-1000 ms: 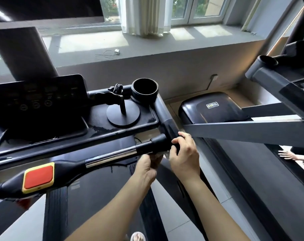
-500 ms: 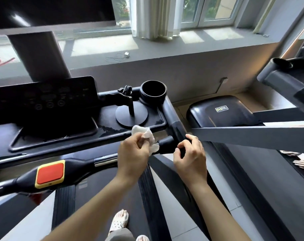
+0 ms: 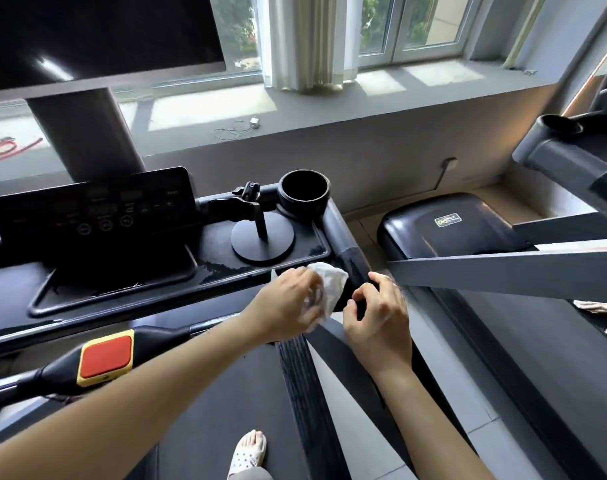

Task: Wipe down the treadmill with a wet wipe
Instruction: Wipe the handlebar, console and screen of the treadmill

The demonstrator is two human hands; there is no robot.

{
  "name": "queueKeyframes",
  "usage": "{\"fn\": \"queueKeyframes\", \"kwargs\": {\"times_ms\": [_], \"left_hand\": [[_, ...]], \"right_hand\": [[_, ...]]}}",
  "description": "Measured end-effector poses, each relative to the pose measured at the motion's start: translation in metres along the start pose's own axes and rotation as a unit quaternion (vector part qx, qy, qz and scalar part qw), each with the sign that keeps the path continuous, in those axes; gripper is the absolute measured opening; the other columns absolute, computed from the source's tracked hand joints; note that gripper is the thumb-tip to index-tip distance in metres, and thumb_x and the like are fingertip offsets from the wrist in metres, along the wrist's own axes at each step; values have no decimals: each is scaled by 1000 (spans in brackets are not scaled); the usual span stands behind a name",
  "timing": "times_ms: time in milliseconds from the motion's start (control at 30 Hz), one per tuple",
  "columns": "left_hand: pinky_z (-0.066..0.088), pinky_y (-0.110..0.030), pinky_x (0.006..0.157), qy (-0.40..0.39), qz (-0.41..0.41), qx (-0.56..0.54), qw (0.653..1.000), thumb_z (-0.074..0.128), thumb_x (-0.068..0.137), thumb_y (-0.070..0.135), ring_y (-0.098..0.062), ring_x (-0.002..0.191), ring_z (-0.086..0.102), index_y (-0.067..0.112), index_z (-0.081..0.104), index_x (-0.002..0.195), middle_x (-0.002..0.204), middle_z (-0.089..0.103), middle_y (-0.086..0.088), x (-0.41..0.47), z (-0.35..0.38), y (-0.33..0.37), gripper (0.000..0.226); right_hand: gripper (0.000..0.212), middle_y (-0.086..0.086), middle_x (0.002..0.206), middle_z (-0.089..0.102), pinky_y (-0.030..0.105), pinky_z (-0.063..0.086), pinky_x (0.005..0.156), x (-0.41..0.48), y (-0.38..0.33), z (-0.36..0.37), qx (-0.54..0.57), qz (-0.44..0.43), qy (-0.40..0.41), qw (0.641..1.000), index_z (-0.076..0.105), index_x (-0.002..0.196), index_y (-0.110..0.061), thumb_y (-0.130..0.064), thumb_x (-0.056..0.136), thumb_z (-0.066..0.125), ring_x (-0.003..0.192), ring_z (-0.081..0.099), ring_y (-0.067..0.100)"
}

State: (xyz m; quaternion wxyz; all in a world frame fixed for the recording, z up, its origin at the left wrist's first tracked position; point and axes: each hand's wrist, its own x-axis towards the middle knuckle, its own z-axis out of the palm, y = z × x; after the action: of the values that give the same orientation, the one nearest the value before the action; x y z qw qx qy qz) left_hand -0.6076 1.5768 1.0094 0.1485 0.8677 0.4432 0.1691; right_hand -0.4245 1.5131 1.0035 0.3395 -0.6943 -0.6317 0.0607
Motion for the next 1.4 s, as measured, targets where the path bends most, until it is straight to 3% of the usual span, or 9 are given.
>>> {"fn": "queueKeyframes", "kwargs": {"times_ms": [267,367,533,633,700,800,1067,1200,1400], "left_hand": [[44,-39,71,-126,-103,154,975,79,84,33,-37,102,68,9,45,114,109,71,-13,27,33,9,52],[56,-39,69,-208,-170,62,961,85,73,35,-28,84,70,13,61,95,91,73,-6,39,18,5,39],[53,-33,61,-411,-303,-154,846,83,72,23,-21,54,62,9,67,68,69,70,-9,43,-15,-19,22],[51,-33,62,-350,-298,-55,887,75,74,20,-25,64,64,9,69,77,80,74,-12,34,-9,-14,13],[44,-33,58,-176,-225,114,952,64,80,12,-28,74,70,11,66,91,85,73,-8,16,15,-3,11],[23,-32,46,38,-68,304,950,60,78,10,-21,57,63,19,58,81,69,59,0,-4,40,9,10],[47,-39,65,-24,-55,205,977,77,75,44,-27,85,66,16,52,112,97,64,-4,-13,40,-13,53],[41,-33,85,-78,-35,116,990,35,79,92,-16,95,49,22,49,131,107,49,5,-44,5,-31,89],[44,-37,83,-76,-70,147,984,64,87,39,-27,104,56,13,61,108,110,55,-7,-9,7,-15,33]], "right_hand": [[9,15,122,62,44,47,97,0,-2,2,-28,-1,-5,1000,61,79,-12,-13,77,70,113,59,33],[9,14,121,63,43,48,95,2,-1,1,-24,0,-2,1000,61,79,-12,-11,77,70,110,59,32],[10,13,120,64,40,45,96,1,1,-1,-10,5,8,1000,61,77,-11,-7,79,70,110,59,30],[10,14,122,63,40,44,98,0,-2,0,-34,1,-1,999,59,77,-13,-11,80,69,113,59,31],[10,16,123,61,43,45,98,-2,-4,2,-67,-8,-10,998,59,77,-13,-16,78,68,115,58,33],[9,18,126,58,48,45,98,-2,-7,5,-113,-16,-25,993,60,79,-12,-20,78,65,118,55,37],[13,18,126,57,49,46,96,-1,-6,4,-122,-13,-31,992,62,80,-12,-19,77,73,118,56,38],[19,16,126,57,49,46,95,0,-6,3,-115,-11,-30,993,63,81,-15,-28,80,77,119,55,36],[20,16,128,57,47,47,95,-4,-9,4,-106,-15,-42,993,62,80,-15,-25,77,79,119,56,35]]}}
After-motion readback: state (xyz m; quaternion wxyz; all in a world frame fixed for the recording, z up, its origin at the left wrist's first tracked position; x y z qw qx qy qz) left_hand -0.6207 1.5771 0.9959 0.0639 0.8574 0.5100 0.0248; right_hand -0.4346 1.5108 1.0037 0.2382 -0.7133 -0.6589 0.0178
